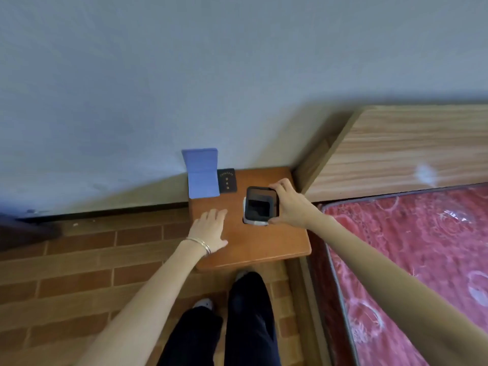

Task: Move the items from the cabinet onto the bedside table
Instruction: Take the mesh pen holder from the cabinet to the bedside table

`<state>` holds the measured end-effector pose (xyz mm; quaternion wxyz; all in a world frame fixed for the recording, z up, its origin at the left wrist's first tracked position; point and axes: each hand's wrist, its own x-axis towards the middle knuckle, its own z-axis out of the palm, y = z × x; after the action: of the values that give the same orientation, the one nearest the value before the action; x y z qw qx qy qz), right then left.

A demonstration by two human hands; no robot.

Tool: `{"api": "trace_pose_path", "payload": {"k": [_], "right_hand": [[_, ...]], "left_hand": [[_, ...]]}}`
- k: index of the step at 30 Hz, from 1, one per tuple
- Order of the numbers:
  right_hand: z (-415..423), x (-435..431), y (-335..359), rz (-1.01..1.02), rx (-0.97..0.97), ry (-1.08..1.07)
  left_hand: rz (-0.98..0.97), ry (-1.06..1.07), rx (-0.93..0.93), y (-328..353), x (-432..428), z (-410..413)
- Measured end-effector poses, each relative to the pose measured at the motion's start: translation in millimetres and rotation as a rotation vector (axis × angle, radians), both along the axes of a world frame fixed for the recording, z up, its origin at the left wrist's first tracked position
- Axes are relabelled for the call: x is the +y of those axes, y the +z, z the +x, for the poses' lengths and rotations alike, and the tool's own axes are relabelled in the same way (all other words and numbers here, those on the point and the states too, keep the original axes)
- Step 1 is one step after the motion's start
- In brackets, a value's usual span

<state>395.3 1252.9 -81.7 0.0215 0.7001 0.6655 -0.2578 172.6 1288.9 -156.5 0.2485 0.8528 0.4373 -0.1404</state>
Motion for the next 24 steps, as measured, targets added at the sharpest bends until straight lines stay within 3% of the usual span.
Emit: {"api": "trace_pose_path", "payload": {"k": [13,19,24], "right_hand": [[84.2,146.7,-187.6,-0.040,0.024,-0.016],[95.0,177.6,-240.9,-0.015,0.037,0.074],[95.9,182.6,-260.5,-0.009,0.032,0.074]], "left_hand": [[-0.077,0.069,0.208,-181.9,67.5,91.6],[-0.149,0.091,0.248,-245.1,62.5,106.8],[-0.051,0.109,0.258,-261.6,48.9,108.1]]}}
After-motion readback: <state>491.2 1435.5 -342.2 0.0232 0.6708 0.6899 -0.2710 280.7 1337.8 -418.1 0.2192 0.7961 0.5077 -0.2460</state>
